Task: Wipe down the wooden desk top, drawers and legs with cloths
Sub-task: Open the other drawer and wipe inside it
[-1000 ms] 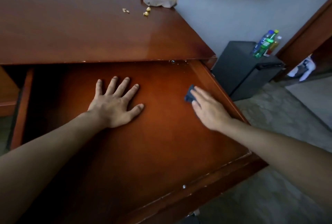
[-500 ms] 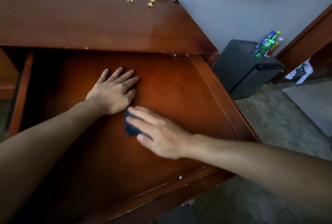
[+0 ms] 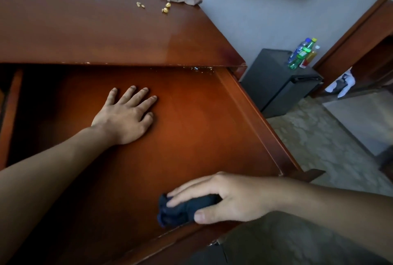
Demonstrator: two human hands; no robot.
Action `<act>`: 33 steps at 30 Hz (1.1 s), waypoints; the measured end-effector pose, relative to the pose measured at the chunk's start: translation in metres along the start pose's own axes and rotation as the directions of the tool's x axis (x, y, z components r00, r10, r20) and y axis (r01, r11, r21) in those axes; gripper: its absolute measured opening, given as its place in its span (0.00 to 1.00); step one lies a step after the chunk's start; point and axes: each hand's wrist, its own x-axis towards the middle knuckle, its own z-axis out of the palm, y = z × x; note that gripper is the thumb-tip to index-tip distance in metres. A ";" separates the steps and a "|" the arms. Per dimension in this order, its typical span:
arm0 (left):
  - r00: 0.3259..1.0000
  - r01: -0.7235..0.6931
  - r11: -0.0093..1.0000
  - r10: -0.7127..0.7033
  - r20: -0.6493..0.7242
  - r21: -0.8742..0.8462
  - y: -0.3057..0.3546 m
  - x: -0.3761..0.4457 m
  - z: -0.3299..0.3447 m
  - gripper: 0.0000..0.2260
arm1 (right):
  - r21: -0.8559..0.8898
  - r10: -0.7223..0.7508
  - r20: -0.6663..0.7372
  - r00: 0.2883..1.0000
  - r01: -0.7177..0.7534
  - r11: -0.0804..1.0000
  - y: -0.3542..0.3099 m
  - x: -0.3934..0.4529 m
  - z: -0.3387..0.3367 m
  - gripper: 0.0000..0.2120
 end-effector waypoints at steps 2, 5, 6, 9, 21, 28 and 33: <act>1.000 -0.001 1.000 0.001 -0.004 0.005 -0.001 0.001 0.001 0.28 | 0.052 0.040 -0.105 0.994 -0.035 0.998 0.005 -0.018 -0.008 0.23; 1.000 0.001 1.000 -0.001 -0.010 0.012 -0.002 0.002 0.001 0.28 | -0.033 0.057 -0.423 0.904 -0.078 0.996 0.016 -0.043 -0.028 0.24; 1.000 0.003 1.000 -0.003 -0.010 0.016 -0.001 0.002 0.001 0.28 | -0.175 0.009 -0.568 0.823 -0.132 0.976 0.024 -0.051 -0.038 0.24; 1.000 0.000 0.999 0.000 -0.003 0.040 0.002 0.002 0.002 0.29 | -0.483 -0.166 -0.798 0.579 -0.450 0.751 0.070 -0.062 -0.080 0.23; 0.999 0.007 0.999 -0.009 0.033 0.044 0.004 -0.004 0.002 0.35 | -0.648 -0.066 -0.758 0.649 -0.738 0.189 0.144 0.075 -0.203 0.25; 0.999 0.014 0.999 -0.015 0.036 0.044 0.005 -0.006 -0.002 0.32 | -0.634 -0.087 -0.773 0.628 -0.763 0.127 0.151 0.036 -0.162 0.21; 0.999 0.019 0.998 -0.022 0.049 0.055 0.009 -0.007 -0.006 0.28 | -0.616 -0.071 -0.788 0.612 -0.784 0.079 0.138 -0.011 -0.102 0.19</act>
